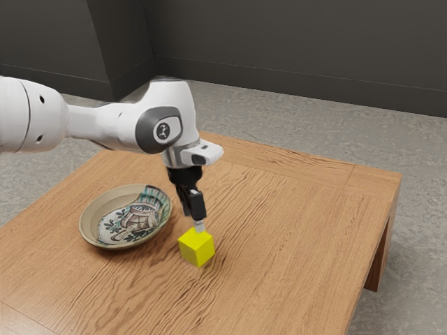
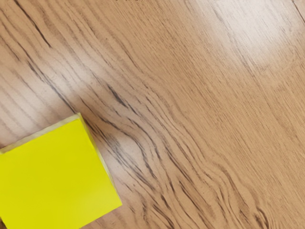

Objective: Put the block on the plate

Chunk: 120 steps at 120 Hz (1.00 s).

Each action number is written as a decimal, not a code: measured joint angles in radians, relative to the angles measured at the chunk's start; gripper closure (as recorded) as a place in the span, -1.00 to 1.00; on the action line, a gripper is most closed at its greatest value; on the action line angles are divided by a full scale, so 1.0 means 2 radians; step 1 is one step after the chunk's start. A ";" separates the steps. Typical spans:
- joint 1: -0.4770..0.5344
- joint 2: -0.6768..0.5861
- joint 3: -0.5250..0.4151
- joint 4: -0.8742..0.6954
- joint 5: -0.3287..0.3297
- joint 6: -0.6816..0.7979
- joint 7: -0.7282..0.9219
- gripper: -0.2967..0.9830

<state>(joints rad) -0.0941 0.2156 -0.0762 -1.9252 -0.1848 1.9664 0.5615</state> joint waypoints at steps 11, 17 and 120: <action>0.002 0.024 0.013 0.000 -0.009 0.022 -0.007 -0.54; 0.002 0.034 0.017 0.001 -0.015 0.031 -0.011 -0.54; -0.001 0.095 0.039 0.003 -0.059 0.080 -0.040 -0.54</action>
<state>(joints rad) -0.0953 0.4060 0.0017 -1.9185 -0.3034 2.1265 0.4822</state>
